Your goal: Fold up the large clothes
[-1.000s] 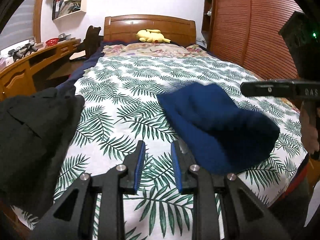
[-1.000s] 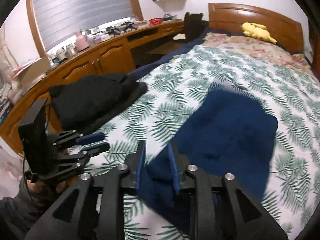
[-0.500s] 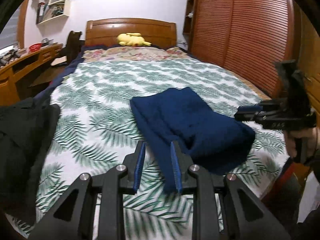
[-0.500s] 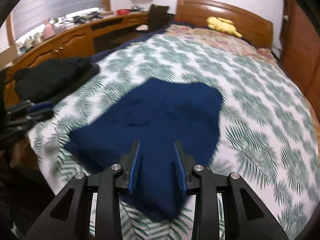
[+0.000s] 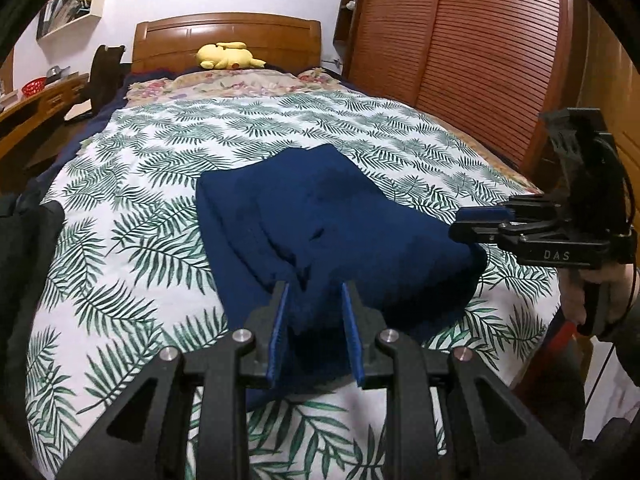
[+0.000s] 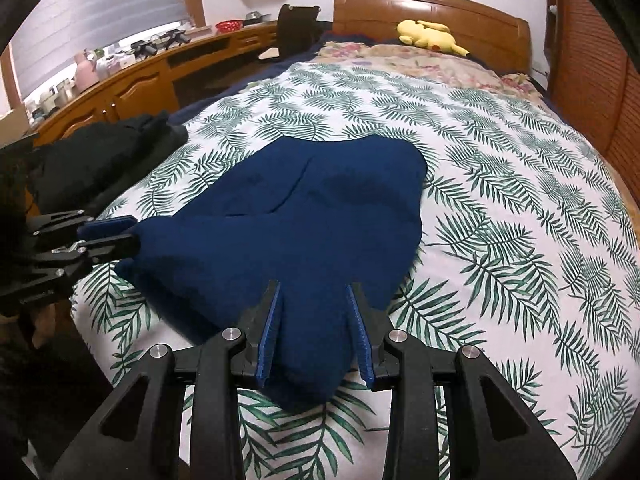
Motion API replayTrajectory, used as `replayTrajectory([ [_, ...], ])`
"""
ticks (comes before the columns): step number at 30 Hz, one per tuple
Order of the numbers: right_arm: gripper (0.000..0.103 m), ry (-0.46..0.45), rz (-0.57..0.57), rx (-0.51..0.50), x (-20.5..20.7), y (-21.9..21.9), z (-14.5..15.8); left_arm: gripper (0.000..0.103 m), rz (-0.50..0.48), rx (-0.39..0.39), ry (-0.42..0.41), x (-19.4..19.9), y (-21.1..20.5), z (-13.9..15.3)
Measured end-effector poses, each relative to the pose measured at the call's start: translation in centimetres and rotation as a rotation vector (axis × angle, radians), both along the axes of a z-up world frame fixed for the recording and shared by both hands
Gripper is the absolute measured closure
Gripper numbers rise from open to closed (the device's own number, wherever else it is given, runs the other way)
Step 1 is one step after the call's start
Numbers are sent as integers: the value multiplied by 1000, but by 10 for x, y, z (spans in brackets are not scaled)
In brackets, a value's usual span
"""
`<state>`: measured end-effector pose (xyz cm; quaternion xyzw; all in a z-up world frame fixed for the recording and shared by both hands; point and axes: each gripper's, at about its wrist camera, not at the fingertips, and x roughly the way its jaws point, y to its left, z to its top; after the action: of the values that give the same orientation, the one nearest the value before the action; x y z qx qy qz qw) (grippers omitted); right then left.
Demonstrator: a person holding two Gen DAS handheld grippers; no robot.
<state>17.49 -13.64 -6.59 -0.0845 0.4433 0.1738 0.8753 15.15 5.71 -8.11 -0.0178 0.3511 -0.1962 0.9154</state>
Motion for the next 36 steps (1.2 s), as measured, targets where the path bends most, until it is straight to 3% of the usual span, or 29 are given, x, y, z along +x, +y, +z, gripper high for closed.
replayTrajectory([
  [8, 69, -9, 10, 2, -1, -2, 2, 80, -16, -27, 36, 8, -3, -9],
  [10, 69, -15, 14, 0, -1, -2, 2, 93, -31, -48, 45, 6, -1, -10],
  [13, 69, -17, 20, 13, -2, -3, 2, 98, -38, -57, 36, 1, 3, -6],
  [16, 69, -22, 29, 35, -2, -2, 4, 99, 33, -30, -18, -13, 14, 5],
  [19, 69, -25, 44, 49, -3, 3, 4, 99, 72, -33, -55, -27, 34, 12],
  [24, 69, 2, 105, 38, 2, 23, -10, 99, 101, -64, 12, -29, 63, -8],
  [32, 68, 2, 128, -15, 29, 25, -18, 93, 80, -77, 52, -38, 63, -13],
  [35, 58, -18, 121, -52, 54, 20, -19, 86, 89, -51, 38, -47, 62, -12],
  [36, 49, -16, 114, -57, 64, 18, -21, 85, 87, -45, 36, -49, 59, -12],
])
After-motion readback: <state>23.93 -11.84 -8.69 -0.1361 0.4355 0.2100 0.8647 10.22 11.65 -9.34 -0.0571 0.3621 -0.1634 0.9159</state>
